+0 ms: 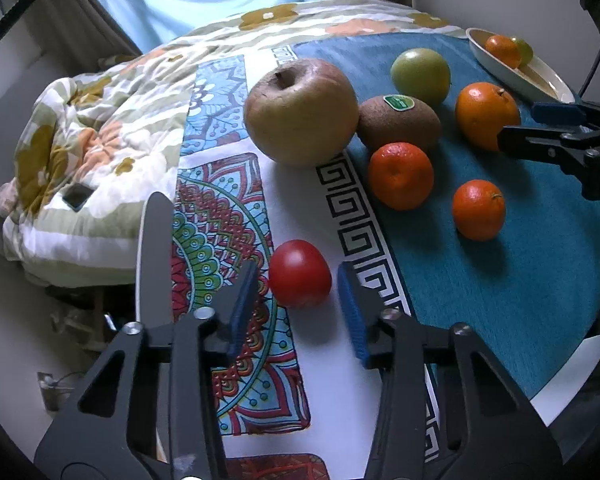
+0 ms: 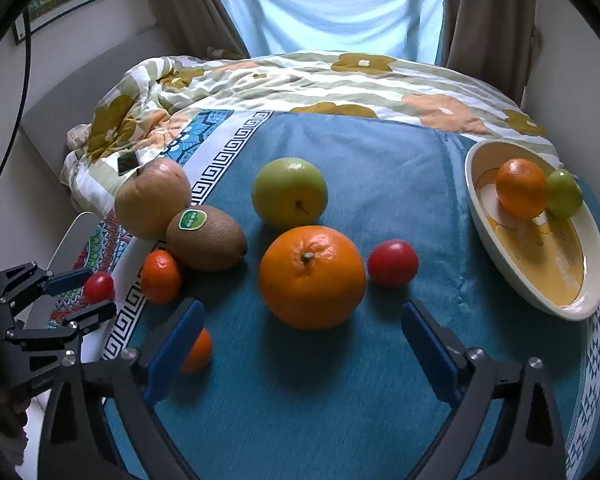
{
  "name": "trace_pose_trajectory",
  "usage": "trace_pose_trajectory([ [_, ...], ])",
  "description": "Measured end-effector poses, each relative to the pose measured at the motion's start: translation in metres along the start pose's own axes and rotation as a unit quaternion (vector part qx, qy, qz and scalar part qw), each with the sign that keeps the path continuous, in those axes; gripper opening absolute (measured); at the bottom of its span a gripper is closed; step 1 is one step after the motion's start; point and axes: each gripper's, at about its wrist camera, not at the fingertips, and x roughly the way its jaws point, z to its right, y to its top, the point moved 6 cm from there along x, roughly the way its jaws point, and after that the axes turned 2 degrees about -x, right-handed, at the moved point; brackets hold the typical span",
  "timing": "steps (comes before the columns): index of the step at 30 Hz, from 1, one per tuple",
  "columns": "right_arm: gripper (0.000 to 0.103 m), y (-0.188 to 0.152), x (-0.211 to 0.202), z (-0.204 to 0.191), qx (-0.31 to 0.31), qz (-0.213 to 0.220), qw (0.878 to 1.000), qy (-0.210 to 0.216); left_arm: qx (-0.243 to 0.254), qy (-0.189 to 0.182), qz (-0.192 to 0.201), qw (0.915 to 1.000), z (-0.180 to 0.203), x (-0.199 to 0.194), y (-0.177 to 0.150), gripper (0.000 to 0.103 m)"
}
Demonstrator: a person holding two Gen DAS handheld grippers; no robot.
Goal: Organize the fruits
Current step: 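Close left gripper on the red tomato while right gripper closes on another large orange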
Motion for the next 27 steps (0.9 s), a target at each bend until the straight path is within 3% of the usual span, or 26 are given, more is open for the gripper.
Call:
trace_pose_trajectory([
  [4, 0.089, -0.002, 0.007, 0.0, -0.002, -0.007, 1.0, 0.001, 0.006, 0.003, 0.0, 1.0, 0.003, -0.001, 0.0, 0.036],
  [16, 0.075, 0.002, 0.023, 0.003, -0.007, -0.014, 1.0, -0.004, 0.002, 0.005, -0.002, 1.0, 0.002, -0.003, -0.001, 0.035],
  [23, 0.058, 0.01, 0.03, 0.003, -0.009, -0.012, 1.0, -0.01, 0.0, 0.004, -0.002, 1.0, 0.0, -0.003, -0.001, 0.035],
  [27, 0.057, 0.012, 0.03, 0.003, -0.013, -0.009, 1.0, -0.011, -0.002, 0.005, -0.003, 1.0, 0.0, -0.003, -0.001, 0.035],
])
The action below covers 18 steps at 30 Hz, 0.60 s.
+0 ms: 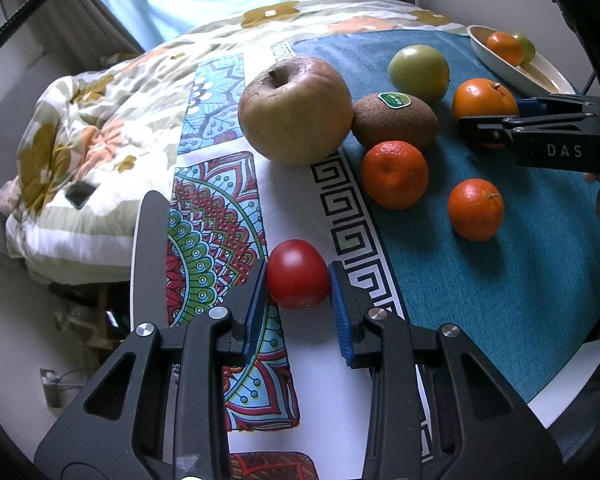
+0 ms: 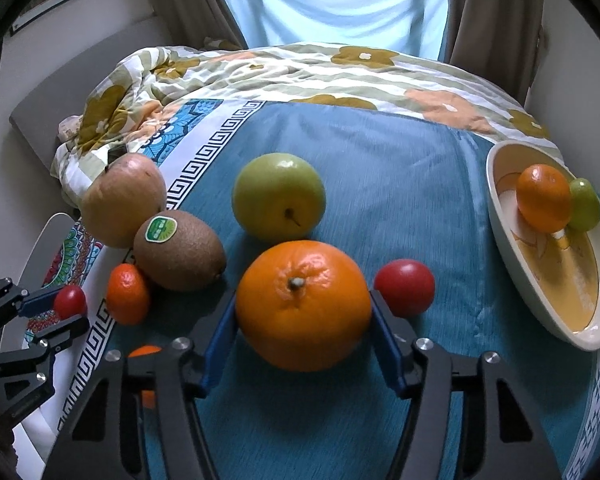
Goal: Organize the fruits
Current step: 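Close left gripper on the red tomato while right gripper closes on another large orange, then carry the red tomato in left gripper and orange in right gripper to the bowl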
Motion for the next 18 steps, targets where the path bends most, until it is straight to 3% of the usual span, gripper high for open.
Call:
trace_pose_trajectory([
  [10, 0.057, 0.007, -0.021, 0.0, 0.007, 0.019, 1.0, 0.006, -0.003, 0.015, 0.014, 0.9998, -0.005, -0.016, 0.008, 0.035],
  [18, 0.057, 0.02, -0.061, 0.01, 0.03, 0.046, 0.998, -0.003, 0.008, 0.008, 0.055, 0.9984, 0.003, -0.049, 0.041, 0.035],
])
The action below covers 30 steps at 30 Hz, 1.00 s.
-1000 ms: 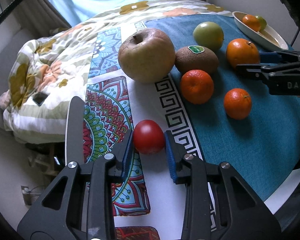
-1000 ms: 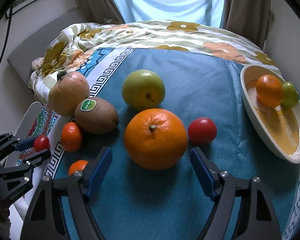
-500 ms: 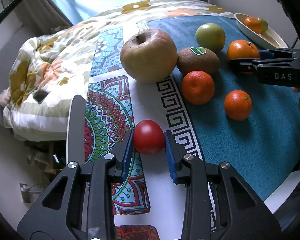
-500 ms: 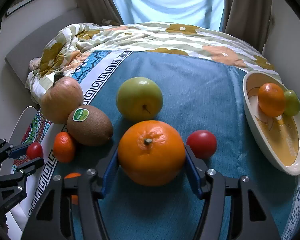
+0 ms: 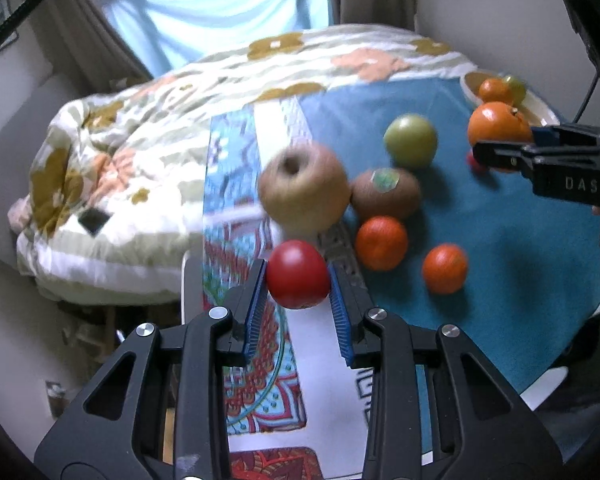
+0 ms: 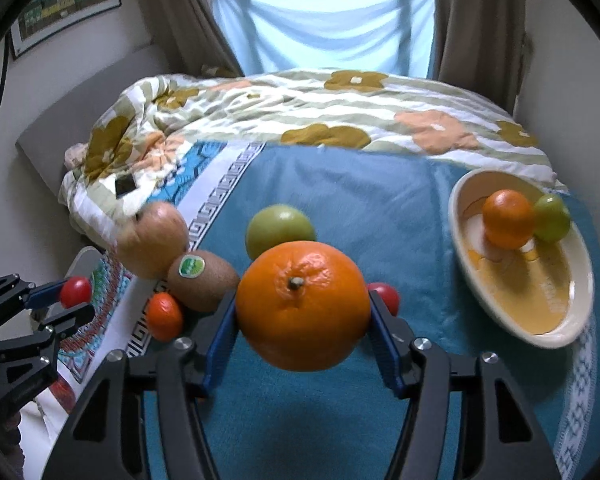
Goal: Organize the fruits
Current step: 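Carry the red tomato in left gripper and orange in right gripper to the bowl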
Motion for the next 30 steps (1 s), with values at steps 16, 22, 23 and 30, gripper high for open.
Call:
trace_pose_trajectory([
  [16, 0.057, 0.043, -0.08, 0.109, 0.039, 0.039, 0.997, -0.049, 0.048, -0.056, 0.073, 0.9946, 0.095, -0.02, 0.12, 0.035],
  [22, 0.057, 0.04, -0.082, 0.167, 0.057, 0.026, 0.996, -0.062, 0.053, -0.086, 0.063, 0.9929, 0.151, 0.004, 0.155, 0.035],
  [23, 0.057, 0.039, -0.081, 0.177, 0.06, 0.023, 0.996, -0.063, 0.054, -0.091, 0.059, 0.9926, 0.162, 0.011, 0.161, 0.035],
  [30, 0.057, 0.027, -0.071, 0.235, 0.078, 0.004, 0.995, -0.067, 0.064, -0.12, 0.017, 0.9906, 0.223, 0.055, 0.174, 0.035],
])
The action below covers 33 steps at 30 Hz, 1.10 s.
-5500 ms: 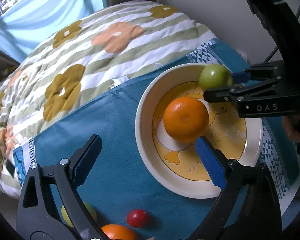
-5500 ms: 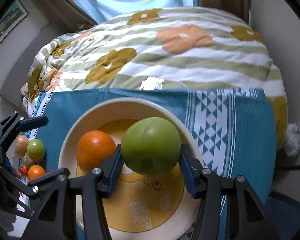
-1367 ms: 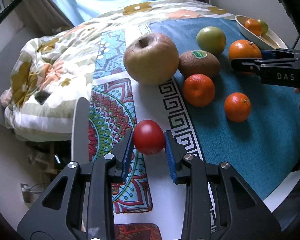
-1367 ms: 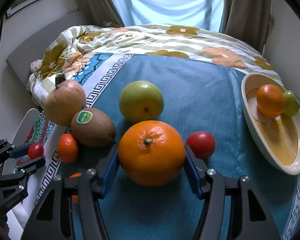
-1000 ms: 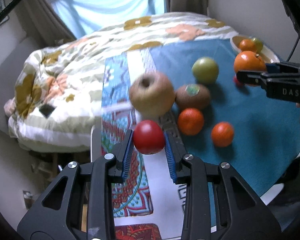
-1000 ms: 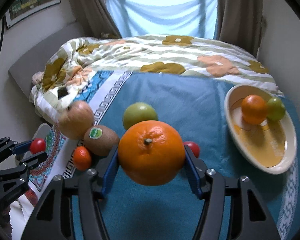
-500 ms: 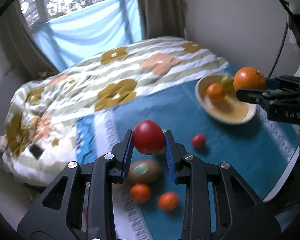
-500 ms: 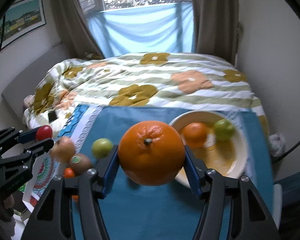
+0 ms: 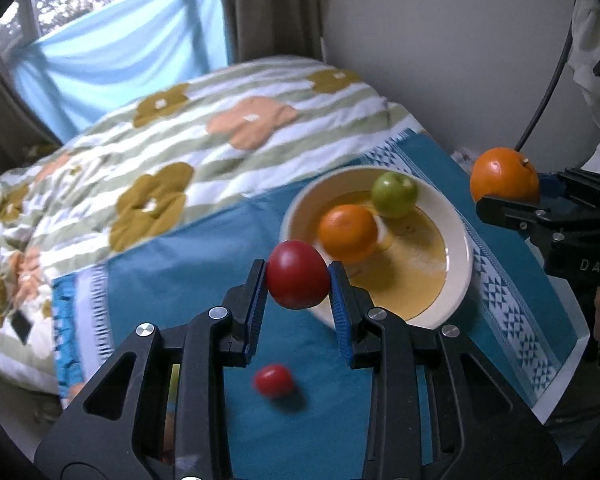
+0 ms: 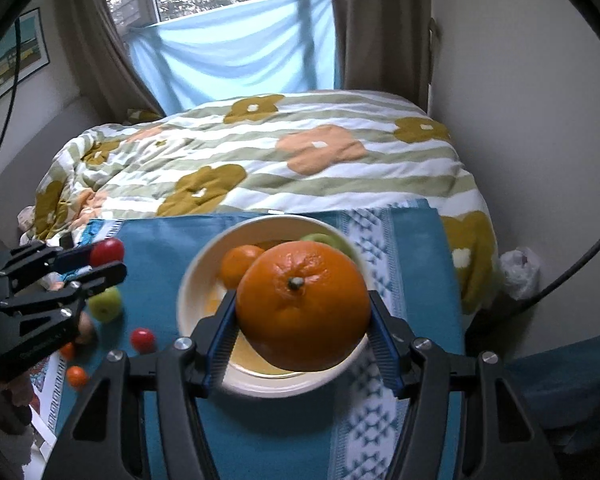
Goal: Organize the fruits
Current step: 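Carry the red tomato in left gripper and orange in right gripper to the bowl, then open left gripper to drop the red tomato into the bowl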
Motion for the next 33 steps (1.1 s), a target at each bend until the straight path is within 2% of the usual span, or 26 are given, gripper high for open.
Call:
trace_pose_trajectory([
  [10, 0.057, -0.006, 0.022, 0.039, 0.012, -0.024, 1.0, 0.014, 0.024, -0.022, -0.072, 0.9969, 0.05, 0.065, -0.01, 0.035],
  [17, 0.057, -0.007, 0.034, 0.044, 0.011, -0.029, 0.999, 0.03, 0.044, -0.023, -0.094, 0.9944, 0.066, 0.079, -0.017, 0.035],
  [21, 0.057, -0.006, 0.036, 0.044, 0.011, -0.027, 0.999, 0.037, 0.049, -0.04, -0.096, 0.9934, 0.071, 0.076, -0.019, 0.036],
  [22, 0.057, -0.005, 0.036, 0.044, 0.011, -0.027, 0.999, 0.039, 0.049, -0.045, -0.096, 0.9932, 0.071, 0.073, -0.019, 0.045],
  [23, 0.057, -0.005, 0.037, 0.045, 0.011, -0.026, 0.999, 0.04, 0.048, -0.045, -0.096, 0.9932, 0.071, 0.072, -0.02, 0.076],
  [24, 0.057, -0.005, 0.037, 0.045, 0.012, -0.026, 0.999, 0.04, 0.047, -0.041, -0.093, 0.9936, 0.071, 0.071, -0.02, 0.097],
  [25, 0.057, -0.005, 0.037, 0.045, 0.012, -0.025, 0.999, 0.04, 0.044, -0.039, -0.08, 0.995, 0.069, 0.065, -0.019, 0.103],
  [33, 0.057, -0.004, 0.036, 0.042, 0.005, -0.027, 0.999, 0.042, 0.036, -0.028, -0.07, 0.9965, 0.057, 0.048, -0.023, 0.103],
])
